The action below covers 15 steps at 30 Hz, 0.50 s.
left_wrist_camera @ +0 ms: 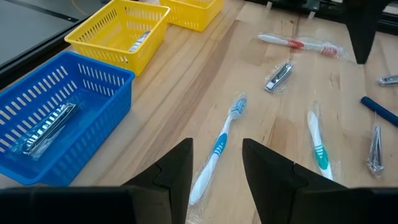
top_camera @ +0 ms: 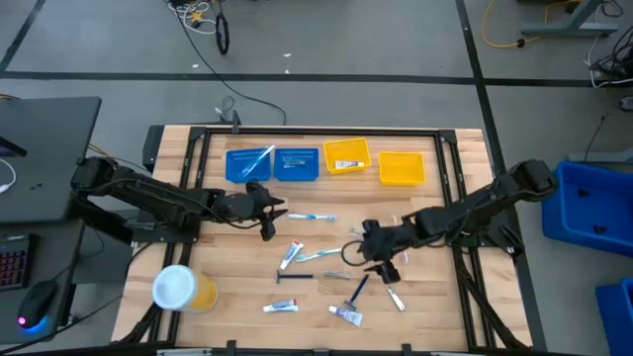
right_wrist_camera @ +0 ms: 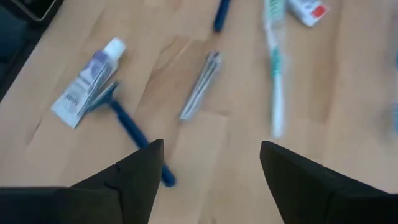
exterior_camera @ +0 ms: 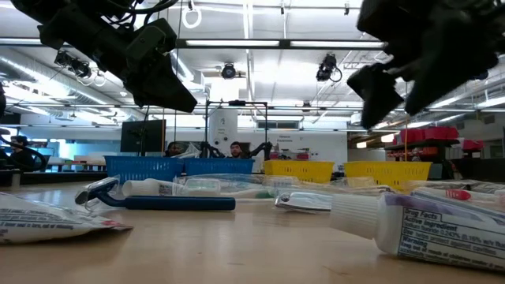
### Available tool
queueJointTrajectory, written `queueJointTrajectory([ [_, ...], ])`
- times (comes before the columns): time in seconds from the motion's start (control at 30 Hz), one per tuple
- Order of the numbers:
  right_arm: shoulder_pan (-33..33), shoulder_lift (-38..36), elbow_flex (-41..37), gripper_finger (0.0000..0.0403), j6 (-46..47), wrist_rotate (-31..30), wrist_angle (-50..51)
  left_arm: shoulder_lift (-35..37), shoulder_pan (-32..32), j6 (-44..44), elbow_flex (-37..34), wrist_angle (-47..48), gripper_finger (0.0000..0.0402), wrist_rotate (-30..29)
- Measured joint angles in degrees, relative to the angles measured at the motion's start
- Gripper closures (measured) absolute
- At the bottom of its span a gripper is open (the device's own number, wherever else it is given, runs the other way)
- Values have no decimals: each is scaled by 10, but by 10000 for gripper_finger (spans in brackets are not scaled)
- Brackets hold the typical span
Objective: Pick & Place Travel size toiletries
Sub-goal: Put the blue razor into the right yellow bin
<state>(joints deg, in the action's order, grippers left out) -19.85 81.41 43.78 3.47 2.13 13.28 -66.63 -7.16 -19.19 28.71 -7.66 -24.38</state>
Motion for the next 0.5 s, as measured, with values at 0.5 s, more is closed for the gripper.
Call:
queueJointTrajectory([
  [0.5,-58,92,-79,151,-41,1,-194,0,0,48,0,-56,255,0],
])
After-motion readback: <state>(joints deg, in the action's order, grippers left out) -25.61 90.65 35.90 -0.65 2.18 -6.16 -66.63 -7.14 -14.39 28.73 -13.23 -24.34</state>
